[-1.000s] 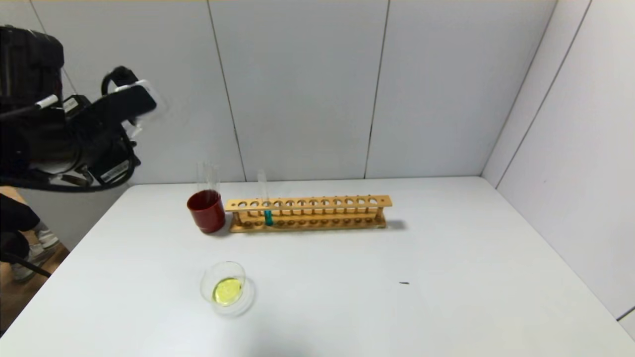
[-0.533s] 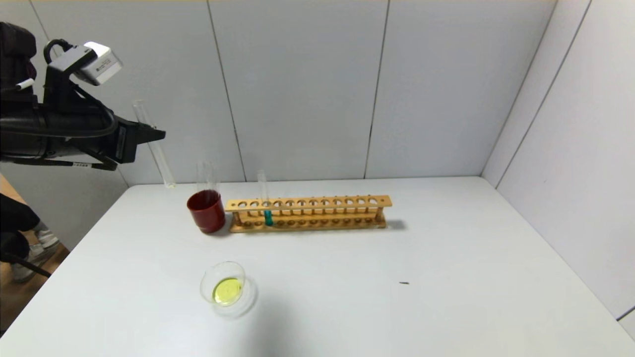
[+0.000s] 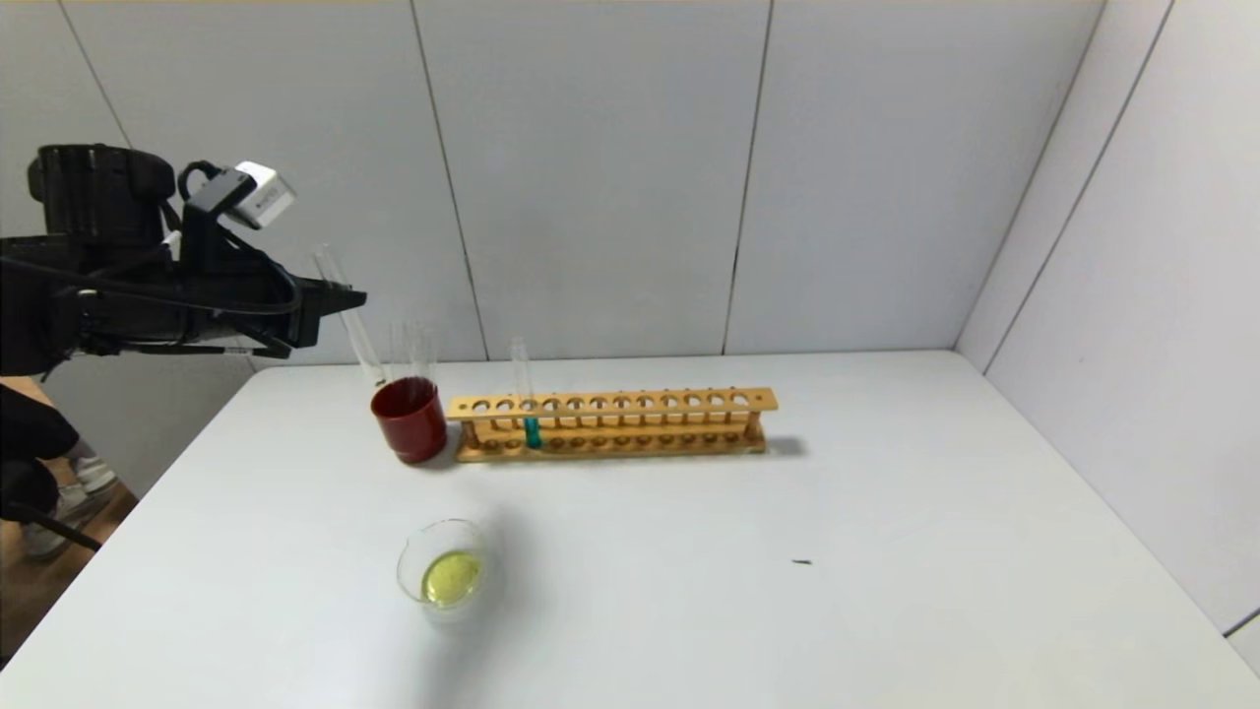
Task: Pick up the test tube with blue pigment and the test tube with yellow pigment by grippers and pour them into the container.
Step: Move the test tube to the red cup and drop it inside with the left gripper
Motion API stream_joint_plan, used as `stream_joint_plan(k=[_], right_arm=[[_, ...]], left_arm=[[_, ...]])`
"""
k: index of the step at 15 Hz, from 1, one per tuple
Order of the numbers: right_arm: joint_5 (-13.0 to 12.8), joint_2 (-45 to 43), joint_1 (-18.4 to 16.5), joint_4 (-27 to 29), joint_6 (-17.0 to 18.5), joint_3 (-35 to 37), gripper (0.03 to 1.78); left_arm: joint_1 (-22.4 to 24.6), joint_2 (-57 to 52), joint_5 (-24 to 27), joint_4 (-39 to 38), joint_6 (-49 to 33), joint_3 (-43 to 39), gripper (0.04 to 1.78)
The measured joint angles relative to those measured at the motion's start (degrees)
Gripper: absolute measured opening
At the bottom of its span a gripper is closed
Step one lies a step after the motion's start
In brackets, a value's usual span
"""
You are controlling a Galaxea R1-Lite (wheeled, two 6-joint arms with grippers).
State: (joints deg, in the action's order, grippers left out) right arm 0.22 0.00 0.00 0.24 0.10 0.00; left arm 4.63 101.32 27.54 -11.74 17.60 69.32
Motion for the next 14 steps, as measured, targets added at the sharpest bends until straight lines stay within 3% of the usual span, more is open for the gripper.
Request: stream_joint_plan(k=[4, 14], right_arm=[[0.0, 0.0, 0.0, 0.0, 0.0, 0.0, 1.75], [0.0, 0.0, 0.0, 0.0, 0.0, 0.0, 1.75]], left_arm=[[0.0, 7.1, 0.0, -7.6, 0.1, 0.5, 0.31], [0.0, 15.4, -0.3, -11.3, 0.5, 0.8, 0.32]])
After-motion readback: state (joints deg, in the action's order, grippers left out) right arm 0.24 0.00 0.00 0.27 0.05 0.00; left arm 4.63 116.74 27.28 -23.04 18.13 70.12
